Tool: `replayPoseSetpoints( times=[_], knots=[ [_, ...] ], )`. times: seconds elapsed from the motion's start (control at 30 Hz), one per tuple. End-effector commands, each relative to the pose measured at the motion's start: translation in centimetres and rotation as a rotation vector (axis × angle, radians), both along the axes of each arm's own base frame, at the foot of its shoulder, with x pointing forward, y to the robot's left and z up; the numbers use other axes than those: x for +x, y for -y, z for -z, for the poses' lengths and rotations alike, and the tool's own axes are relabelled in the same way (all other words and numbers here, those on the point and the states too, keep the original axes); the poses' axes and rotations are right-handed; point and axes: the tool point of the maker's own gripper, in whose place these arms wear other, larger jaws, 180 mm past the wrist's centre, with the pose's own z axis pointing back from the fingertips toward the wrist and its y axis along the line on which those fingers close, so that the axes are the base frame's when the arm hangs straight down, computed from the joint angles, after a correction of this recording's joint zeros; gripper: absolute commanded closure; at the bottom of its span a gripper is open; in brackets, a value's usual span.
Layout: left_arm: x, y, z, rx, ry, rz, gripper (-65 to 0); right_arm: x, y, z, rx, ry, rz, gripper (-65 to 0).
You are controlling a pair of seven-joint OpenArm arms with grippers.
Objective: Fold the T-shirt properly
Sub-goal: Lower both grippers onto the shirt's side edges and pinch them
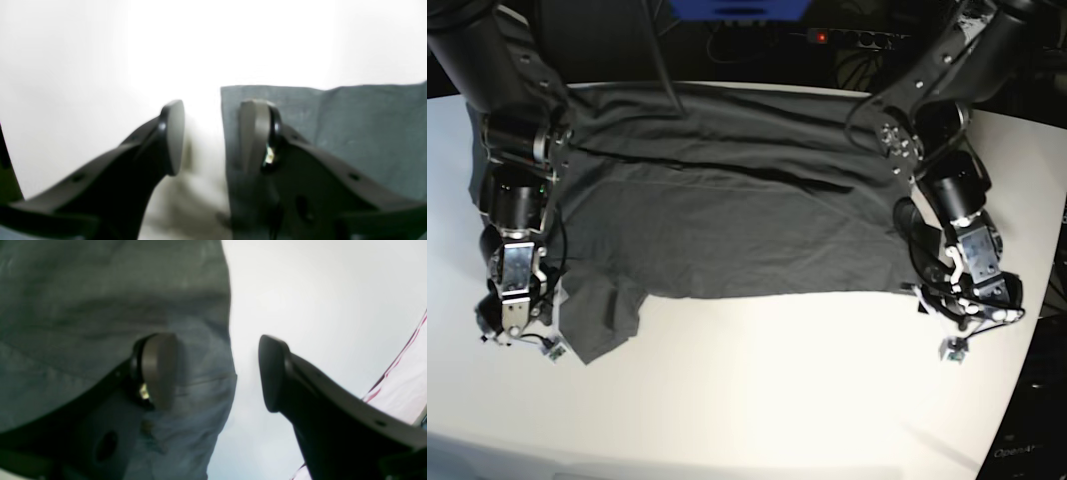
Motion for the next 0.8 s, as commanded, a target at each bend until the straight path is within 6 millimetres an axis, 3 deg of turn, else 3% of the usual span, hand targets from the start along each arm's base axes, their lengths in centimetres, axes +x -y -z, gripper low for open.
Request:
replayPoseSetpoints(
  times=[0.0, 0.37, 0.77],
  knots=[
    [1.6, -0.5, -1.9, -0.001, 0.060, -0.016, -27.3, 1.7, 0.7, -2.3, -0.013, 0.064, 0.007, -37.6],
    [0.8, 1.5, 1.4, -0.103, 0.016, 0.003, -27.3, 1.8, 0.4, -2.2, -0.006, 0.065, 0.003, -37.6],
    [0.6, 1.9, 1.8, -0.111, -0.002, 0.006, -27.3, 1.4, 0.1, -1.5, 0.008, 0.067, -0.009, -37.6]
  ],
)
